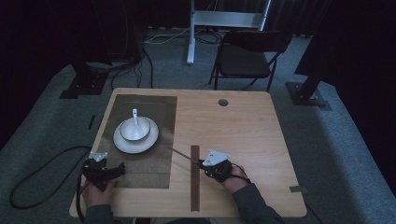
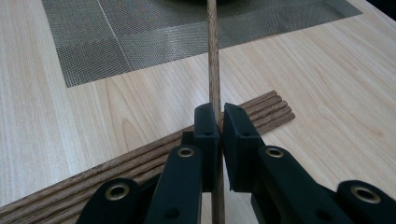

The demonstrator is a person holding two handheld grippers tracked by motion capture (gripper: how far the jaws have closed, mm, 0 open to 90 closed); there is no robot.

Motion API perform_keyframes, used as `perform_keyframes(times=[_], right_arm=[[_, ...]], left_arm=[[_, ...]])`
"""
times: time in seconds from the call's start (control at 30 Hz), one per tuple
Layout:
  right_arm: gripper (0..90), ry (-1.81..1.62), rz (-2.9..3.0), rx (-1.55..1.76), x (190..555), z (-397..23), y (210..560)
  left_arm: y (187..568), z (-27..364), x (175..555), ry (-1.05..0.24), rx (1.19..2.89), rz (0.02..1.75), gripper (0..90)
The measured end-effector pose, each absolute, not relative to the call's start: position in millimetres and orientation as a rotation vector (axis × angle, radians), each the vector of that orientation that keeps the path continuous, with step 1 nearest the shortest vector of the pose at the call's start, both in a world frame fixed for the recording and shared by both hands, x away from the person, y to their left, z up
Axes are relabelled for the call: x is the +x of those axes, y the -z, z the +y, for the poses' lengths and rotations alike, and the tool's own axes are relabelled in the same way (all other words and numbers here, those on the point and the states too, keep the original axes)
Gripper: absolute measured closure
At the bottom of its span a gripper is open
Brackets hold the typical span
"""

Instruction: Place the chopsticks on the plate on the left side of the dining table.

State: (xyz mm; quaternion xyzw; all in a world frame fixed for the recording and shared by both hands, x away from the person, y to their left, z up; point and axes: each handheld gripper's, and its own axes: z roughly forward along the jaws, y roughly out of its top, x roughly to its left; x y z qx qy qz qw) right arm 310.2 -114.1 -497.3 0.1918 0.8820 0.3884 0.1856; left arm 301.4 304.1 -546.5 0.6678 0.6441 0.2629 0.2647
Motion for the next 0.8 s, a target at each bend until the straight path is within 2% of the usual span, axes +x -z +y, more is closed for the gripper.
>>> perform_keyframes(times=[0.8], right_arm=[[84.5, -1.098, 2.492, 0.440, 320.2, -98.2, 484.6]], left_arm=[[546.5, 304.0, 301.4, -0.710, 1.804, 1.740, 1.4]])
